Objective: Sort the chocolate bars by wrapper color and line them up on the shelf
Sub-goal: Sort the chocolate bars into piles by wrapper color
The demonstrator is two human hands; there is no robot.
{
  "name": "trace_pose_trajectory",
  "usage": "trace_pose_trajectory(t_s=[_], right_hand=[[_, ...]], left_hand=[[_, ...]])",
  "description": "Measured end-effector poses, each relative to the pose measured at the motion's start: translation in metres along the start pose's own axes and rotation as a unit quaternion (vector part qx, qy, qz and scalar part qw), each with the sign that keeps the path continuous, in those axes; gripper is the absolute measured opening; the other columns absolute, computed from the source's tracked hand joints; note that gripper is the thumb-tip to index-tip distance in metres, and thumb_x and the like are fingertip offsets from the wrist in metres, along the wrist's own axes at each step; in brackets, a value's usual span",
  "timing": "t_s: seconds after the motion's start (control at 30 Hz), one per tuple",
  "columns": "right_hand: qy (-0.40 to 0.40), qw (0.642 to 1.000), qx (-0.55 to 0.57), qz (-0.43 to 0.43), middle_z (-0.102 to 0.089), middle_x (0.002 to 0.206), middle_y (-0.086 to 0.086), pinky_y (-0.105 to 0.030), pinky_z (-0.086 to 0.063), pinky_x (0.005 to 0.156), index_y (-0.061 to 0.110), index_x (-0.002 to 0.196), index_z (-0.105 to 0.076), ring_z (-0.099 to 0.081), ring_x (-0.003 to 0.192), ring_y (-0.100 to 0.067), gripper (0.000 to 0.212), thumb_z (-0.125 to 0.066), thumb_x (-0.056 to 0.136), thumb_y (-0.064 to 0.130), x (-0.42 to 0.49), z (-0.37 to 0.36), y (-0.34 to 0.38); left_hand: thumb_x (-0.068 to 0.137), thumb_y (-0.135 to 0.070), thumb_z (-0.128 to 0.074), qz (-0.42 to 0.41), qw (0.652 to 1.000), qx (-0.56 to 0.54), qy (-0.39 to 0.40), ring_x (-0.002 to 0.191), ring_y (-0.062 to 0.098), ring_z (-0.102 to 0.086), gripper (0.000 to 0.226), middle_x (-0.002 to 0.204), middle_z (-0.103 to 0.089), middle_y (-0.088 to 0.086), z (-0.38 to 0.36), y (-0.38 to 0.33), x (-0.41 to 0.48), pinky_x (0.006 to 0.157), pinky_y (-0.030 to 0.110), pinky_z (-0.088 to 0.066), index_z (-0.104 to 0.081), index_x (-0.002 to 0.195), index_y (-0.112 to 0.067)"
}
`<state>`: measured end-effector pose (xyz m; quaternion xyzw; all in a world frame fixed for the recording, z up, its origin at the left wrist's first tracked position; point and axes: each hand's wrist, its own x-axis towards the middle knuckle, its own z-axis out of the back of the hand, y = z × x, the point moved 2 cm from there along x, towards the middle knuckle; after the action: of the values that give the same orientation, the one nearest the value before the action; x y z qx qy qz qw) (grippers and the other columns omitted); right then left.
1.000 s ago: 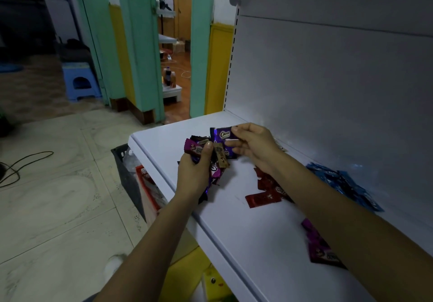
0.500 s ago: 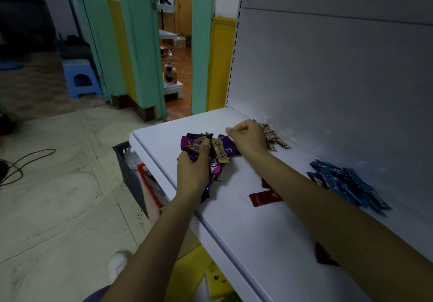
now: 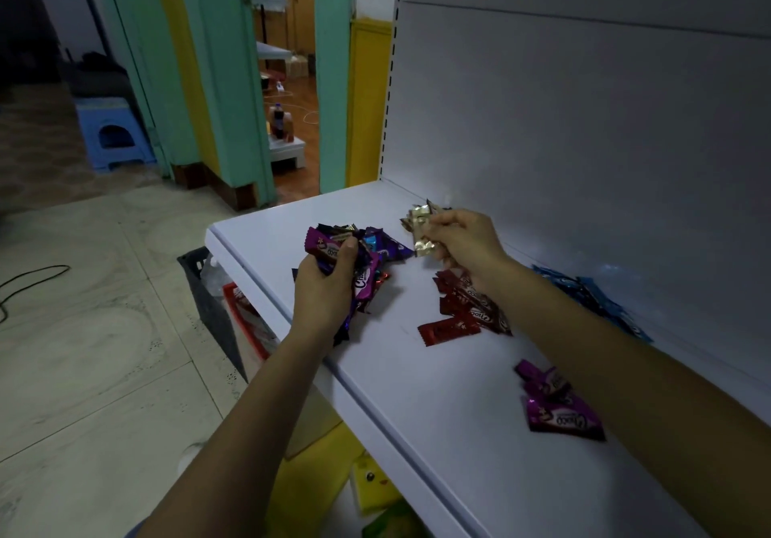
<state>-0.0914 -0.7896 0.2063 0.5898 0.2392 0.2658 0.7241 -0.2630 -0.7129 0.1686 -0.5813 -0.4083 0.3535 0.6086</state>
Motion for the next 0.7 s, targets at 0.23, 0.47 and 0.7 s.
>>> trace_pose_trajectory(t_s=[0.23,0.47,0.7], right_hand=[[-0.130,0.990,0.002,-0.061,-0.064,0.069,-0.010,-0.022,-0.049,0.043,0.003,0.102,-0.064,-0.056,0.049,-0.014,0.017,-0.063,0.086,-0.001,0.051,0.027,-0.010],[-0.100,0.994,-0.008,-0.036,-0.065,0.076,-0.008,-0.026,-0.053,0.049,0.010,0.106,-0.064,-0.060,0.050,-0.013,0.018,-0.055,0.092,0.004,0.044,0.010,-0.012],[0.167,0.973,-0.062,0.147,-0.068,0.102,0.003,-0.014,-0.052,0.077,0.012,0.113,-0.067,-0.064,0.090,-0.003,0.026,-0.065,0.088,0.020,-0.017,-0.039,0.011]], left_hand=[[0.097,-0.039,-0.049,-0.011,0.999,0.015,0.027,0.078,0.020,-0.063,0.023,0.078,-0.068,0.002,0.001,0.000,0.000,0.072,0.030,-0.049,-0.058,0.079,-0.027],[0.097,-0.040,-0.049,-0.014,0.999,0.012,0.048,0.077,0.015,-0.066,0.022,0.080,-0.070,-0.003,0.000,-0.001,0.002,0.072,0.027,-0.049,-0.062,0.087,-0.026],[0.098,-0.034,-0.049,-0.040,0.996,0.006,0.083,0.079,0.020,-0.068,0.020,0.081,-0.072,0.002,0.000,-0.007,-0.004,0.075,0.030,-0.051,-0.064,0.085,-0.029]])
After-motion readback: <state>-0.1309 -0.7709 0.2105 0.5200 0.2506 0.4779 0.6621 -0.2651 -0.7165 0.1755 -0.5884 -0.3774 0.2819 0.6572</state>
